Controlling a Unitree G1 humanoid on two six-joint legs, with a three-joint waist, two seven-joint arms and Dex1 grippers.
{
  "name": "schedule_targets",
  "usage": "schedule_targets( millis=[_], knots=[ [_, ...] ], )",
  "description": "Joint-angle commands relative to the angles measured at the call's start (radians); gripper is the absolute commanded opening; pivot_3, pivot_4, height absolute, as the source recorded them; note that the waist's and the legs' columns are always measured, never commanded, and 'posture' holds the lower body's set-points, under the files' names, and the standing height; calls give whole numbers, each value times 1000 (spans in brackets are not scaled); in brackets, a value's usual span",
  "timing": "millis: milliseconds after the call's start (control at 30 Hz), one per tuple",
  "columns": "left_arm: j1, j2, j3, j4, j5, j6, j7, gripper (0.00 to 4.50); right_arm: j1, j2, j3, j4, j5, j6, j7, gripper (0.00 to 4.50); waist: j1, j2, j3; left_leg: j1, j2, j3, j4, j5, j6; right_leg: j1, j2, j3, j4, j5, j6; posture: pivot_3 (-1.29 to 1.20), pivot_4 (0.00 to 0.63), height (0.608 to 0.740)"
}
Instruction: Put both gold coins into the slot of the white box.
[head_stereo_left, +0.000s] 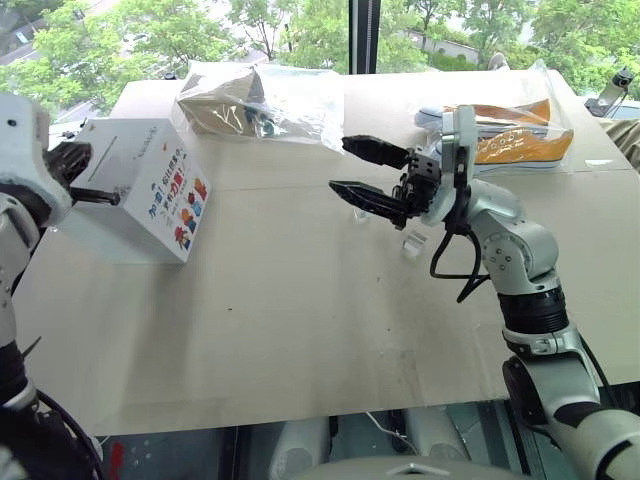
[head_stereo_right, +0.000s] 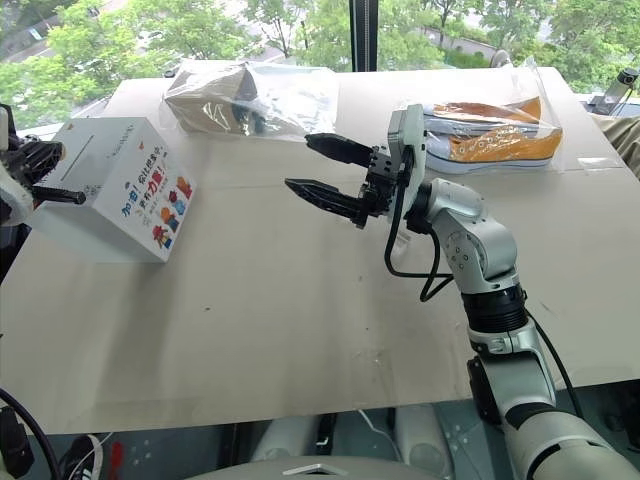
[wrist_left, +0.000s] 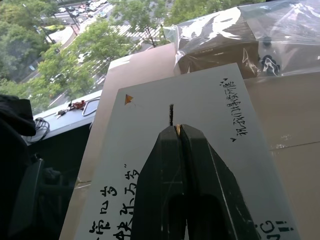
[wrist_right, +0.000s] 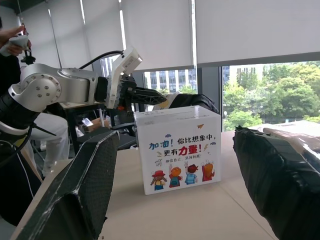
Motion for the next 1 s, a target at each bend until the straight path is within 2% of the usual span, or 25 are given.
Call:
schedule_targets(
  millis=[33,533,567,600,733,833,900,1000],
  knots=[
    [19,4,41,17,34,-37,-11,0,-7,2,-4,-18,5,-20,8,3906,-1,0,0,0,0,0,0,0,0,0,0,0,0,0,0,0,150,740],
    [10,-76,40,61,24,-75,-30,0,-4,4,0,-24,-12,-26,4,3906,0,0,0,1,0,0,0,0,-1,-1,-1,0,6,0,0,0,150,740],
    [8,-81,43,60,22,-73,-32,561,-3,4,0,-25,-13,-27,4,4108,0,0,0,1,0,0,0,1,-1,-1,-1,0,6,0,0,0,150,740],
    [10,-78,39,60,33,-83,-29,868,-2,4,1,-26,-13,-27,4,4108,0,-1,0,1,0,0,1,1,-1,-1,-1,0,7,0,0,0,150,740],
    [-21,-96,47,50,60,-171,-9,2575,-3,3,1,-30,-11,-21,1,4108,0,-1,-1,1,-1,0,1,1,-2,-1,-1,0,8,0,0,0,150,740],
    [-86,-150,81,-13,3,-272,-28,2575,-5,-3,-6,-35,-3,-13,0,4108,4,-1,-1,1,-1,-1,1,1,-2,-1,-2,-1,8,0,0,0,150,740],
    [-103,-192,95,-90,-90,-264,-67,2575,4,-12,-13,-39,0,-12,5,4108,4,-2,-1,0,-1,-1,2,1,-2,-1,-2,-1,8,0,0,0,150,740],
    [-13,-254,71,-271,-259,-187,-126,2575,45,-50,-17,-46,-14,-20,20,4108,2,-3,-2,0,-2,0,2,1,-2,-1,-4,0,7,0,0,0,150,740]
  ],
)
